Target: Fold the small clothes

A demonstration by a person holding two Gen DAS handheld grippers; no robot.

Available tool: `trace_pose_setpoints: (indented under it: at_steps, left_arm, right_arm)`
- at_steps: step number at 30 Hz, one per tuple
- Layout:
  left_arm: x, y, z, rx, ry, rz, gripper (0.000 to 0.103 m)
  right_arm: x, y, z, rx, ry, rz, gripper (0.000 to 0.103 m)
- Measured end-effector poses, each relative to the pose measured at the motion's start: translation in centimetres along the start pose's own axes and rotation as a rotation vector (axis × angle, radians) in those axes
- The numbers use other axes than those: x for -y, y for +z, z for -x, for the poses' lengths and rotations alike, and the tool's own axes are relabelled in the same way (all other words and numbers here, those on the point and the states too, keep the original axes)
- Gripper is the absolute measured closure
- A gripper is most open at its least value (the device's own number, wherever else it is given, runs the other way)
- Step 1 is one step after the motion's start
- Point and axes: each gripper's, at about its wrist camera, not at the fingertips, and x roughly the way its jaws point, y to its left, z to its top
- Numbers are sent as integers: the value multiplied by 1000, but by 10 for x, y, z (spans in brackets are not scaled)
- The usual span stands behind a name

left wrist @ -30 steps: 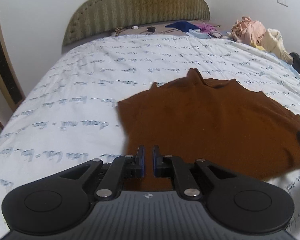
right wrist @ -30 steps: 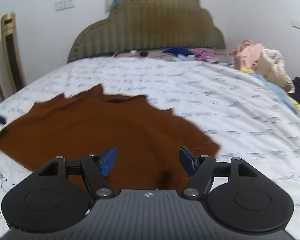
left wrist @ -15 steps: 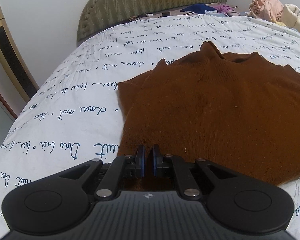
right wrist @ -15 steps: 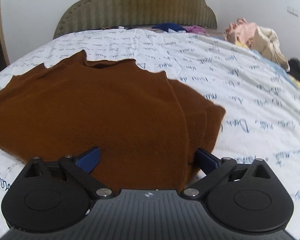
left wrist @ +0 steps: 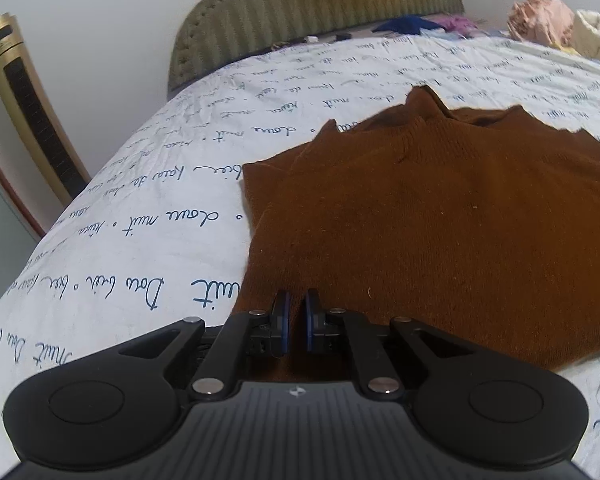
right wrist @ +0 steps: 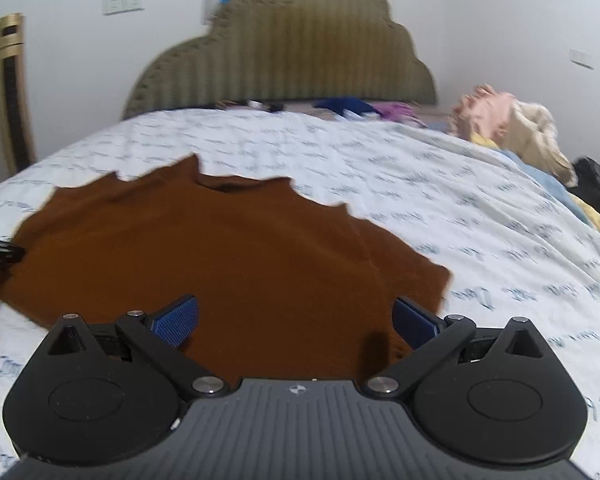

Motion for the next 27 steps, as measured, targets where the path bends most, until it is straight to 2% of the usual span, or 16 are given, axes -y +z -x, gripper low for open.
trace_pose_setpoints:
  at_steps: [3,7,16,20,22,23,25,26,27]
  left_arm:
    - [5,-5,2,25,33,10,96]
    - [13,-11,4,50,72,-6,96]
    - [11,-12,6,56,68,28,96]
    - [5,-13,10,69,59,78,93]
    - [5,-14,11,74,71,91,87]
    - [6,-15,13,82,81,91,80]
    - [6,-15,18,105,97,92,56]
    - [6,-15,21,122,100,96,29]
    - [6,-16,25,145,100,100,10]
  right_arm:
    - [-8,0,-7,-31,33,5,2]
    - [-15,-10,-24,-103,19,0,0]
    - [-27,-23,-27,-81,-14,53,0]
    - [-26,-24,-27,-75,-12,51,0]
    - [-27,-25,-26,-72,-12,55,0]
    - [-27,-25,-26,-70,-13,56,0]
    - [-27,-26,-26,-68,-13,57,0]
    - [-27,-26,-26,-66,-13,57,0]
    - [-27,-26,-25,-65,-12,58,0]
